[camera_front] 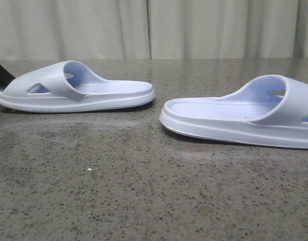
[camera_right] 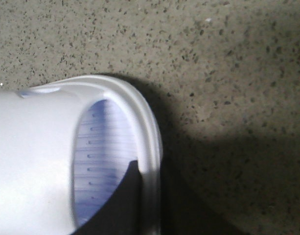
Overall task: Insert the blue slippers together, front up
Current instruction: 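Lift both slippers off the table with both grippers, then bring the slippers together, stacking the right gripper's slipper onto the other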
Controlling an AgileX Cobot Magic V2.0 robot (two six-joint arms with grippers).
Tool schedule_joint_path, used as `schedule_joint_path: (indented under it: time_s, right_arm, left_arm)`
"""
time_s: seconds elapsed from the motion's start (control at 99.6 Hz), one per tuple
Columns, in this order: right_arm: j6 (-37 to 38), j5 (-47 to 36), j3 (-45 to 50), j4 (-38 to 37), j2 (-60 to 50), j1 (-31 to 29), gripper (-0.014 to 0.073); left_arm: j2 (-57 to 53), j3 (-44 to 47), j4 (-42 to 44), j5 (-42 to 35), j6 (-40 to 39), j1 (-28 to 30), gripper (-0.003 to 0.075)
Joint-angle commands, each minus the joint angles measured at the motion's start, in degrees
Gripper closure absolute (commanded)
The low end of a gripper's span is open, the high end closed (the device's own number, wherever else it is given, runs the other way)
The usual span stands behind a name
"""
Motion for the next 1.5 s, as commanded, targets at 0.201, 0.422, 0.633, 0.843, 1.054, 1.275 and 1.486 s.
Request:
schedule_joint_path:
  time_s: [0.201,0.422,0.633,0.843,1.054,1.275,1.486]
  right_arm:
    - [-2.4,-1.9,-2.9,6.6,-0.8,0.2,0.0701]
    - [-4.0,-2.2,-7.4,12.3,-2.5,0.2,0.0701]
    - [-9.1,2.5,-12.6,21.4,-3.0,0.2,0.0701]
    - [-12.0,4.4,-13.7,25.6,-2.9,0.2,0.0701]
    - [-16.8,7.9,-13.7,32.6,0.9,0.2,0.0701]
    - [-20.4,12.3,-13.9,36.7,5.7,0.3,0.07]
    - [-23.5,13.5,-14.0,37.5,7.8,2.2,0.07]
  left_arm:
    - [-4.0,-1.7,-2.9,1.9,1.6,0.8,0.0705]
    - [-8.1,-1.7,-2.8,3.9,1.7,4.6,0.0705]
    - [-9.4,-1.7,-4.8,9.8,2.8,7.6,0.0705]
    - [-9.4,-1.7,-9.5,15.9,4.7,8.1,0.0705]
    - [-9.4,-1.7,-14.3,21.3,5.3,8.1,0.0705]
    - [-9.2,-1.7,-17.6,26.6,5.5,8.1,0.0705]
    - [-9.2,-1.7,-19.8,29.2,5.5,8.1,0.0705]
